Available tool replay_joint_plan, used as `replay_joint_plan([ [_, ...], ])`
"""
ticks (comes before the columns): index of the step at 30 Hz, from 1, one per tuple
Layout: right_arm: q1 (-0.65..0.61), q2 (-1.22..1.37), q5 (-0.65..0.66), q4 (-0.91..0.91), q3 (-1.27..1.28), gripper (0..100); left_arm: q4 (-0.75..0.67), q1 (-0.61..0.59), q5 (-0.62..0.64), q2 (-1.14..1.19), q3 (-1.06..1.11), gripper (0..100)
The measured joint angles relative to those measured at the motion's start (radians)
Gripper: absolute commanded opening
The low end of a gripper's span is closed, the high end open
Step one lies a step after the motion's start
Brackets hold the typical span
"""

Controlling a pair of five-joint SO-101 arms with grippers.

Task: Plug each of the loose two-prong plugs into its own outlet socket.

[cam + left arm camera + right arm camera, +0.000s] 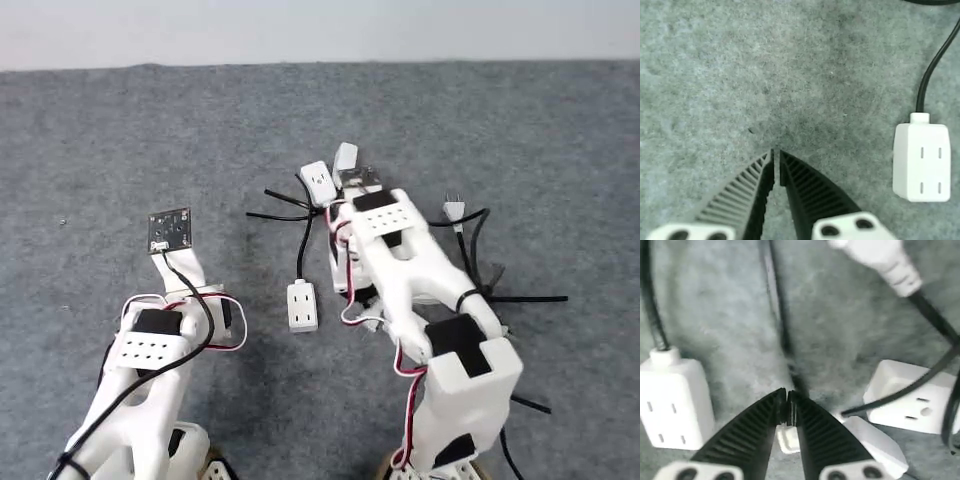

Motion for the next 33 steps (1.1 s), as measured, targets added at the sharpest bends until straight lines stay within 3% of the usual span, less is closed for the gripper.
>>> replay_joint_plan([
  [9, -0.003, -0.038, 0.0, 0.0, -0.003, 0.9, 0.0, 0.0, 0.0, 0.0, 0.0, 2],
  [17, 0.058, -0.236, -0.035, 0.021, 0.063, 0.9, 0.0, 0.0, -0.034, 0.0, 0.0, 2],
  [26, 0.186, -0.39, -0.13, -0.155, 0.321, 8.6, 0.0, 0.0, -0.034, 0.0, 0.0, 2],
  [33, 0.184, -0.396, -0.209, -0.203, 0.358, 8.6, 0.0, 0.006, -0.034, 0.0, 0.0, 2],
])
